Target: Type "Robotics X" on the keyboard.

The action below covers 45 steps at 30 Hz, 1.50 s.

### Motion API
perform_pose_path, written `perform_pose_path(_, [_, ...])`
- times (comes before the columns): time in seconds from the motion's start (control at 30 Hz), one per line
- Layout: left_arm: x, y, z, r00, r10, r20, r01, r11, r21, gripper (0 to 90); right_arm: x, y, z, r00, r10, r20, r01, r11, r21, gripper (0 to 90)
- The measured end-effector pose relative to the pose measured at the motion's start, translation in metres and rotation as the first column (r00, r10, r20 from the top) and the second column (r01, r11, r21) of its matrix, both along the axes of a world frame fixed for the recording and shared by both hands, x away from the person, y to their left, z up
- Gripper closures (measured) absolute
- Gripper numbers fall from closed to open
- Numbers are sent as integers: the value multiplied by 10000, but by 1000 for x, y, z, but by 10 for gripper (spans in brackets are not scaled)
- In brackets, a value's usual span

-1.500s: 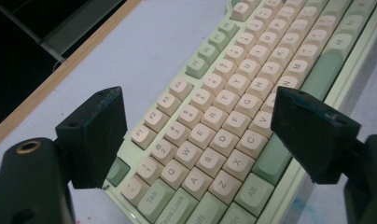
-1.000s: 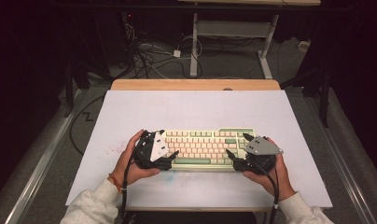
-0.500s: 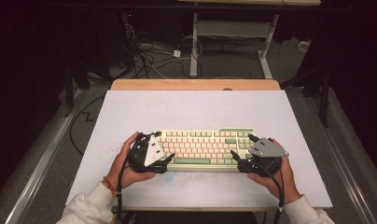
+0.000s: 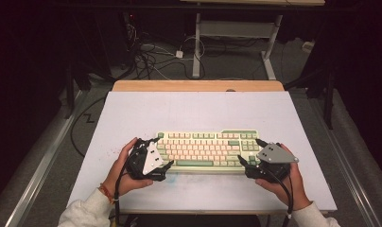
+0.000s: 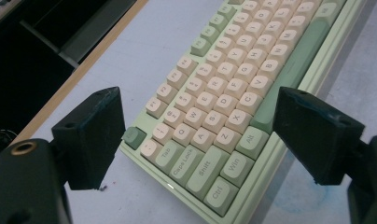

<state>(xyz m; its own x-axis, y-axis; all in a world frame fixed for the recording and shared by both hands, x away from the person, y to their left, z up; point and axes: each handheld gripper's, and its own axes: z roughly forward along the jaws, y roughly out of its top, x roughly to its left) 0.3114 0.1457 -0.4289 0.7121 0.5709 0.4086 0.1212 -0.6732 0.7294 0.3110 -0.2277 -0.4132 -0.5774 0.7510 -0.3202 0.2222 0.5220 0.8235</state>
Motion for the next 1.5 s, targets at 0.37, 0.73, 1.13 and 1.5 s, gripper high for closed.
perform_pose_path(0.37, [-7, 14, -5, 10000, 48, -72, -48, 10000, 32, 158, -6, -10, 0, 9998, -112, 153, 114, 9999, -127, 229])
perform_pose_path(0.73, [-12, 34, -18, 9985, 504, -200, -499, 9984, 247, 158, -6, -25, -9, 9993, -357, 80, 360, 9987, -373, 228])
perform_pose_path(1.13, [-17, 54, -29, 9953, 867, -421, -858, 9960, 236, 158, -10, -44, -19, 9981, -610, 39, 611, 9975, -364, 226])
perform_pose_path(1.5, [-20, 70, -42, 9865, 1342, -940, -1313, 9907, 360, 158, -10, -70, -36, 9927, -1190, -187, 1186, 9927, -234, 221])
